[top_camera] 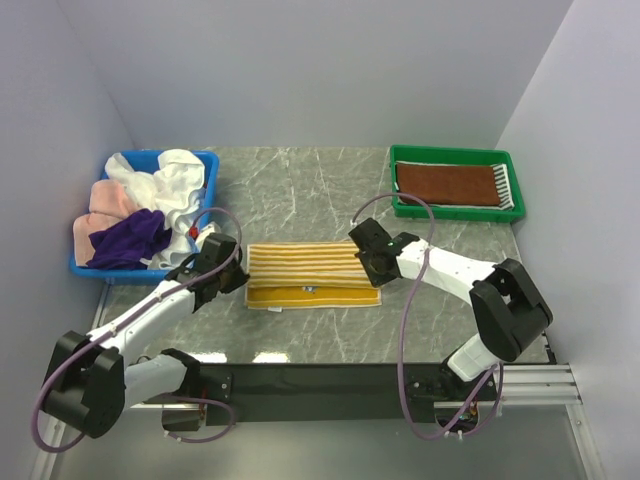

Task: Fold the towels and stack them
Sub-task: Fold the towel, then smooth out wrinkles on the folded towel

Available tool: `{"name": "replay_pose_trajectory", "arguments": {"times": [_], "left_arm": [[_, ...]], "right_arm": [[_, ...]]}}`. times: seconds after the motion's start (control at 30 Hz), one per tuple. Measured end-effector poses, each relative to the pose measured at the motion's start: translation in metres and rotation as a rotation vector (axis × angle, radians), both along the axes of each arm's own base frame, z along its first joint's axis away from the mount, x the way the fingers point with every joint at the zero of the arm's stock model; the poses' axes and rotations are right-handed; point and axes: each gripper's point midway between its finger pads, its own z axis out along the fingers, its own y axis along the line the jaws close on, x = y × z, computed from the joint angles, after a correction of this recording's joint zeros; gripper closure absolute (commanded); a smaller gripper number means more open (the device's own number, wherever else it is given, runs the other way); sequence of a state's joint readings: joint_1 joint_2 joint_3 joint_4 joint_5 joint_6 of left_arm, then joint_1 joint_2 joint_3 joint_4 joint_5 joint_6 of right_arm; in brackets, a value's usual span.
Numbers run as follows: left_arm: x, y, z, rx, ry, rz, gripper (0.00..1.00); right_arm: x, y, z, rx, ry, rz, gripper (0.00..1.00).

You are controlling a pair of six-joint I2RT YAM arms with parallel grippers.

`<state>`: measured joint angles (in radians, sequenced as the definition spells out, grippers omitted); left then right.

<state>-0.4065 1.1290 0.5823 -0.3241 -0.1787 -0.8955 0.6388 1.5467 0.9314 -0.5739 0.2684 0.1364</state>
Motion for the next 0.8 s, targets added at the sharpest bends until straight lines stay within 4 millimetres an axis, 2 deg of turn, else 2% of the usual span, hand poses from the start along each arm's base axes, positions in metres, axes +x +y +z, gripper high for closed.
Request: {"name": "replay_pose_trajectory", "arguments": {"times": [0.07, 0.13, 0.17, 0.2, 0.23, 0.27, 0.3, 0.33, 0.4, 0.53, 0.6, 0.67, 0.7, 0.77, 0.8], "left_arm": [[-0.002, 0.002, 0.002, -0.005, -0.007, 0.012, 0.88], [-0.003, 0.003, 0.004, -0.008, -0.013, 0.019, 0.81], [-0.003, 0.006, 0.004, 0.002, -0.015, 0.028, 0.74], [-0.004, 0.011, 0.004, 0.020, -0.016, 0.045, 0.60], [-0.004, 0.017, 0.003, 0.039, -0.014, 0.060, 0.51], [-0.004, 0.022, 0.001, 0.052, -0.011, 0.079, 0.36], [-0.006, 0.026, -0.001, 0.062, -0.005, 0.092, 0.32], [-0.006, 0.028, -0.001, 0.068, -0.004, 0.100, 0.28], [-0.008, 0.029, 0.001, 0.068, -0.009, 0.108, 0.21], [-0.014, 0.035, 0.009, 0.080, -0.016, 0.126, 0.14], [-0.015, 0.036, 0.020, 0.076, -0.030, 0.126, 0.12], [-0.009, 0.032, 0.037, 0.055, -0.066, 0.123, 0.14], [-0.006, 0.028, 0.046, 0.040, -0.086, 0.116, 0.18], [0.000, 0.014, 0.065, -0.001, -0.122, 0.090, 0.26], [0.002, 0.004, 0.072, -0.024, -0.135, 0.066, 0.29]], "right_arm": [[-0.002, 0.002, 0.000, -0.006, 0.002, 0.011, 0.89], [-0.004, 0.002, 0.001, -0.015, 0.004, 0.017, 0.87], [-0.004, 0.000, 0.001, -0.030, 0.002, 0.015, 0.85], [-0.006, -0.006, 0.002, -0.057, 0.003, 0.010, 0.82], [-0.008, -0.013, 0.002, -0.084, 0.011, 0.003, 0.67], [-0.010, -0.017, 0.002, -0.101, 0.017, -0.004, 0.62], [-0.012, -0.022, 0.003, -0.125, 0.023, -0.004, 0.48], [-0.014, -0.025, 0.004, -0.138, 0.028, -0.006, 0.46], [-0.018, -0.030, 0.009, -0.153, 0.031, -0.002, 0.36], [-0.023, -0.025, 0.034, -0.085, -0.015, 0.010, 0.33], [-0.021, -0.015, 0.058, 0.002, -0.079, 0.007, 0.37], [-0.015, -0.004, 0.082, 0.105, -0.155, -0.006, 0.41], [-0.012, 0.002, 0.093, 0.156, -0.192, -0.017, 0.44], [-0.007, 0.013, 0.107, 0.252, -0.243, -0.050, 0.52], [-0.005, 0.017, 0.110, 0.284, -0.256, -0.062, 0.53]]}}
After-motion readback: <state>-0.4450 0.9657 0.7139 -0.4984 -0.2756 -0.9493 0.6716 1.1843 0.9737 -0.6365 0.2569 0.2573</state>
